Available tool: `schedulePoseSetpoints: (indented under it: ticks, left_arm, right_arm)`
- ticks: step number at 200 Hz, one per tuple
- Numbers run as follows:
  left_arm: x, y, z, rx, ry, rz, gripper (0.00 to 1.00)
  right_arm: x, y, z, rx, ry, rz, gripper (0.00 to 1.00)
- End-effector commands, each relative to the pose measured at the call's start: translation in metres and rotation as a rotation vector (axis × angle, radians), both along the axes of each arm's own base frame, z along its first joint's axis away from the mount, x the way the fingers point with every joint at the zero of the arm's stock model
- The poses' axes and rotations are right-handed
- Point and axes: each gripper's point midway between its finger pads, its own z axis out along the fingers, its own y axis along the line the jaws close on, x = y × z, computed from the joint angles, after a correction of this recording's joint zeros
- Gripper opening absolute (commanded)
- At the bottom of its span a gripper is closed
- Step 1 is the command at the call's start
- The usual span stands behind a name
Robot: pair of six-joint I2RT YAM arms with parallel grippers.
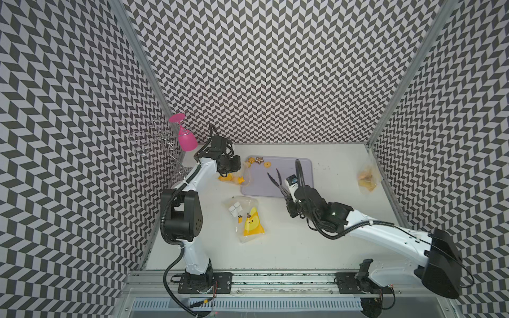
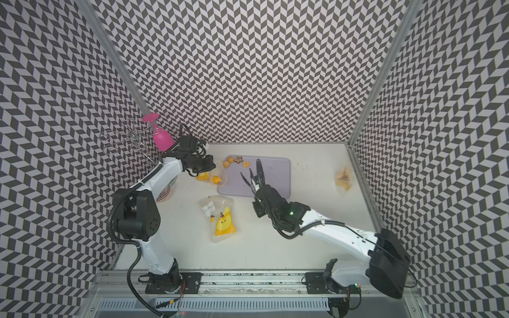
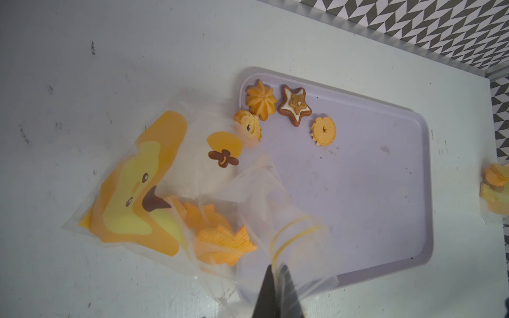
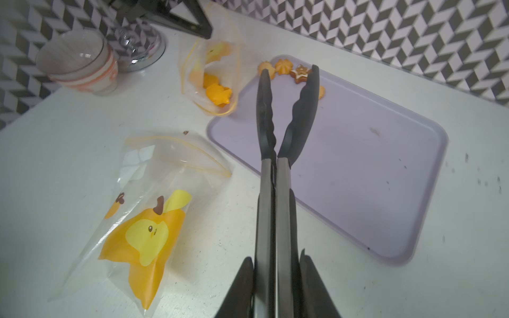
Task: Put the cookies into a resealable bag to prevent moisture
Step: Place the clamp at the center of the board.
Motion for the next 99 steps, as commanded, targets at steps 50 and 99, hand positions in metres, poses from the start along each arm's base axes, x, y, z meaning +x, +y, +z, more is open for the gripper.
schedulePoseSetpoints:
  ticks: [50, 99]
  left_arm:
    - [0.004, 0.017, 0.041, -0.01, -0.116, 0.065, 0.0]
    - [0.008, 0.022, 0.07, 0.009, -0.171, 0.081, 0.0]
  right_arm:
    - [0.015, -0.145, -0.08, 0.225, 0.105, -0.486, 0.27]
    - [0.024, -0.158, -0.129, 0.196, 0.254, -0.541, 0.46]
